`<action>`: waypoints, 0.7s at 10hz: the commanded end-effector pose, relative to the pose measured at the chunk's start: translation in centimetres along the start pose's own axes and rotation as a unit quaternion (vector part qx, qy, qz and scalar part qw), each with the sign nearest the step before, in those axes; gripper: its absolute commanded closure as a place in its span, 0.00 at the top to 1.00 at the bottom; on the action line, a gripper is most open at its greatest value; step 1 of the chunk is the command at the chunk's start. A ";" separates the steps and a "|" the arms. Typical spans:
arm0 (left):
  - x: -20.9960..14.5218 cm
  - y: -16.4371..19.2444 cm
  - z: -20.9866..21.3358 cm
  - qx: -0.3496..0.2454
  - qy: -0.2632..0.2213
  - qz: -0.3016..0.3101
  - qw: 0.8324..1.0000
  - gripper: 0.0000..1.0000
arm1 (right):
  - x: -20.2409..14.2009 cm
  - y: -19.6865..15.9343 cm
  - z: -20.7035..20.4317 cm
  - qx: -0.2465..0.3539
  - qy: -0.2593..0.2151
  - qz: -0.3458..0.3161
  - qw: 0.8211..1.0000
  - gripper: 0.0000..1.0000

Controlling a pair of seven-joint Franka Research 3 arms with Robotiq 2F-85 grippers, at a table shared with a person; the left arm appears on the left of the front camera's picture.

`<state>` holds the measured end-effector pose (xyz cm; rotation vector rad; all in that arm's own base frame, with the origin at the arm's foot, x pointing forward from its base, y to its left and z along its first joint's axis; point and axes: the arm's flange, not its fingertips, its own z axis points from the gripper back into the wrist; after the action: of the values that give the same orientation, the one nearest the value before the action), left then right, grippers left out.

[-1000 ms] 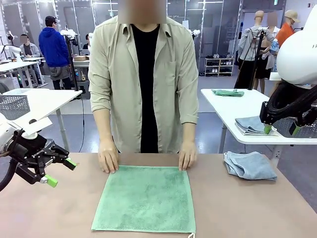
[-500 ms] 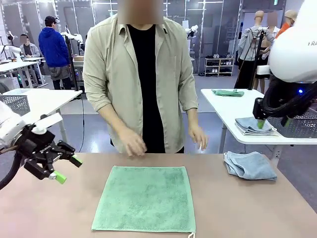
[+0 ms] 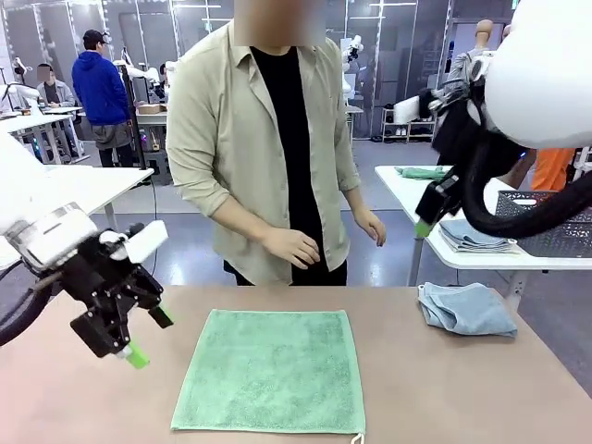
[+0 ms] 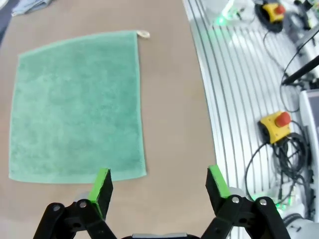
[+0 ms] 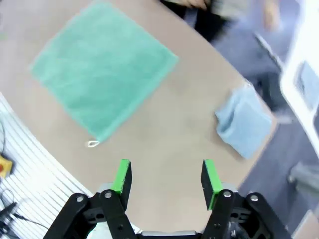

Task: Fold the towels and place them in the basket.
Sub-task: When a person lays out a Towel with hook on the table, fold it in half twice.

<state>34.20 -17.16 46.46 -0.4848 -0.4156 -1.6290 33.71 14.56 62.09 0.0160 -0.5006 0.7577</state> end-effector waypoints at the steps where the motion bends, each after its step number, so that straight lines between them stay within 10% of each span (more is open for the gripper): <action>1: 1.8 -1.2 -1.8 0.016 0.068 -0.002 0.998 0.95 | -1.8 2.3 -0.8 0.086 -0.016 0.105 0.991 0.71; 7: 7.2 -2.2 -6.0 0.086 0.216 0.023 0.972 0.95 | 1.1 10.9 -9.2 0.134 0.078 0.280 0.947 0.71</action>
<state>30.70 -25.49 45.10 -0.0626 -0.2520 -1.6523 29.93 24.37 52.79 0.1273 -0.2412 1.3231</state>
